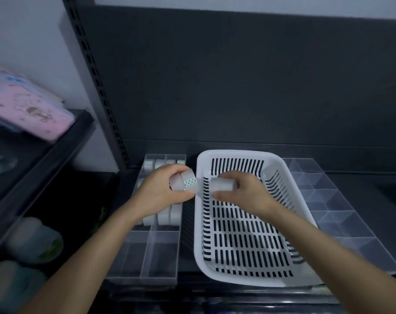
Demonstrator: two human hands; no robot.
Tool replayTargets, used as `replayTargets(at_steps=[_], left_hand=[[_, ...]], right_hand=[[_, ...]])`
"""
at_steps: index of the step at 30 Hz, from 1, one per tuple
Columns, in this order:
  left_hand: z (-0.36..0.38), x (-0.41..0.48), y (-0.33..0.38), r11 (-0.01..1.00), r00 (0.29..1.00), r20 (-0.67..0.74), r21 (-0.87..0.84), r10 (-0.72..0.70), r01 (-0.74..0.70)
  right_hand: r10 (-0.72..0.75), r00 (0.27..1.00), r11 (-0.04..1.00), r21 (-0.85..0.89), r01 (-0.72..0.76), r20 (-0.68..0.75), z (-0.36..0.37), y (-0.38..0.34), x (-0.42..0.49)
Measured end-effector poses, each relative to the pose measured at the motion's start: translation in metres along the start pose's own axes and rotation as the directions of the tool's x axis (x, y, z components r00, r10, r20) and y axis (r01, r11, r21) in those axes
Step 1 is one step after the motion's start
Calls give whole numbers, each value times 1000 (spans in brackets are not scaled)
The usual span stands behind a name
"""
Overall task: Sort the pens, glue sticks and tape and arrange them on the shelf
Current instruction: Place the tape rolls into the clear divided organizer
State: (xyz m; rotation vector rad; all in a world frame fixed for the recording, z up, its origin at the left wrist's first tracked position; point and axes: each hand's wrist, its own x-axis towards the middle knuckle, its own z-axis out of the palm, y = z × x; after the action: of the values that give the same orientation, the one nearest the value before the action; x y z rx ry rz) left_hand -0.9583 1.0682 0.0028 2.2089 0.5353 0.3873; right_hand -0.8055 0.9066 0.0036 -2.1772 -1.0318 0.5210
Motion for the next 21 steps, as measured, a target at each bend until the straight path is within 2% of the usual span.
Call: replayTargets(at_steps=[3,6,10,16,21], left_hand=[[-16,-14,-10,999,1000,-11,54,3,-3],[-32,-35,-25,997,998,-36,55,-47,49],[-45,-68,-44,990,990,-28,25,-135,136],[-48,-103,-64,990,990,67,70,-124,119],[-44,-114,-76,989,988,109,113,-110,97]], right_hand=[[-2,1000,974,227,5,-12,15,-23,-3],[-34,998,959,283,20,45,34,-39,-9],[-130,985,980,165,110,114,59,-58,-18],[-281,930,948,-85,308,235,98,-66,-38],[-345,909,909,-157,385,232,118,-58,-44]])
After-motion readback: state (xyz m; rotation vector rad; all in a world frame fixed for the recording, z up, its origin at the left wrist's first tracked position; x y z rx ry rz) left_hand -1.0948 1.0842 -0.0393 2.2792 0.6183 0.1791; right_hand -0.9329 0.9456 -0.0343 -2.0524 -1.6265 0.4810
